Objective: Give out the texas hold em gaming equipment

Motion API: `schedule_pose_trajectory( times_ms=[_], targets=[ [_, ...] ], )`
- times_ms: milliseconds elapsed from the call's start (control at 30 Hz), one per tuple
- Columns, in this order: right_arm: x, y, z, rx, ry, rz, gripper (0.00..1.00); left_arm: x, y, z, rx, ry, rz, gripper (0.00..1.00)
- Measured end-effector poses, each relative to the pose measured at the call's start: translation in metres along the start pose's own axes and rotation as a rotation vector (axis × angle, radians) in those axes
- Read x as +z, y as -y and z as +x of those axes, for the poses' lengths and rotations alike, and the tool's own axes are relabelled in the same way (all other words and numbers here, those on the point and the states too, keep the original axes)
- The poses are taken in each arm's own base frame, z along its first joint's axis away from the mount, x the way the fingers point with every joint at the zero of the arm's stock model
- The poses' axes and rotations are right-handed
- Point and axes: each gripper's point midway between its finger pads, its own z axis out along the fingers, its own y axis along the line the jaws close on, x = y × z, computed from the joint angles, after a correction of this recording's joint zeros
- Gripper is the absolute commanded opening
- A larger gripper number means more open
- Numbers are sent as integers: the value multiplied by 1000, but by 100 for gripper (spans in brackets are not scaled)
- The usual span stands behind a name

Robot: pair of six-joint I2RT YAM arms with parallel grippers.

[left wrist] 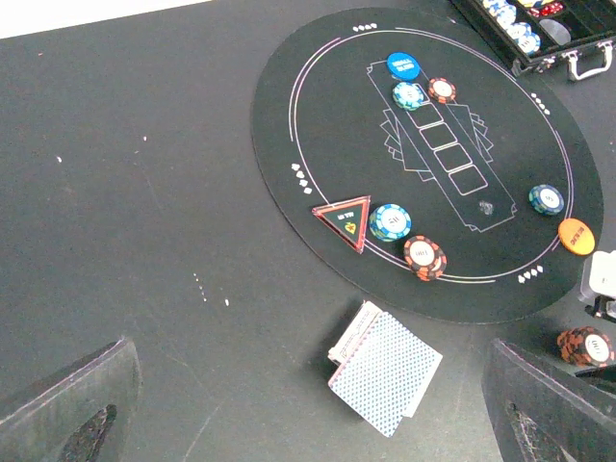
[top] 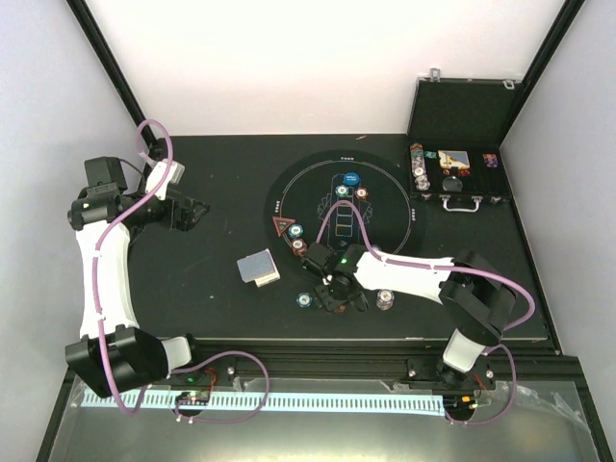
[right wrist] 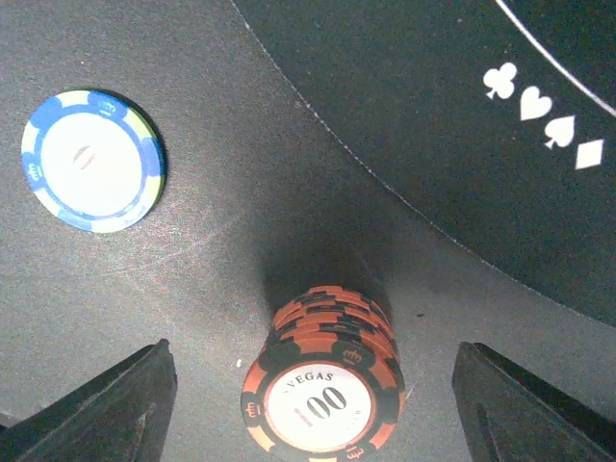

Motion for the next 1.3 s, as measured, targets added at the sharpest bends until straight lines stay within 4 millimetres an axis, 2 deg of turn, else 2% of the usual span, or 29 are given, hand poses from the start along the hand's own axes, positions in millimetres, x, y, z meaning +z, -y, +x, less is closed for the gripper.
schedule_pose_trajectory(
  times_ms=[600, 1067, 1167, 1300],
  targets=[
    [9, 2, 2, 14, -8, 13, 55, 0, 0, 0, 0, 0, 0, 99],
    [10, 3, 1, 14, -7, 18, 56, -1, 0, -2, 4, 4, -3, 99],
    [10, 3, 2, 13, -8, 20, 60, -1, 0, -2, 3, 3, -3, 99],
    [12, 3, 2, 11, -14, 25, 60, -1, 0, -2, 3, 4, -3, 99]
  ],
)
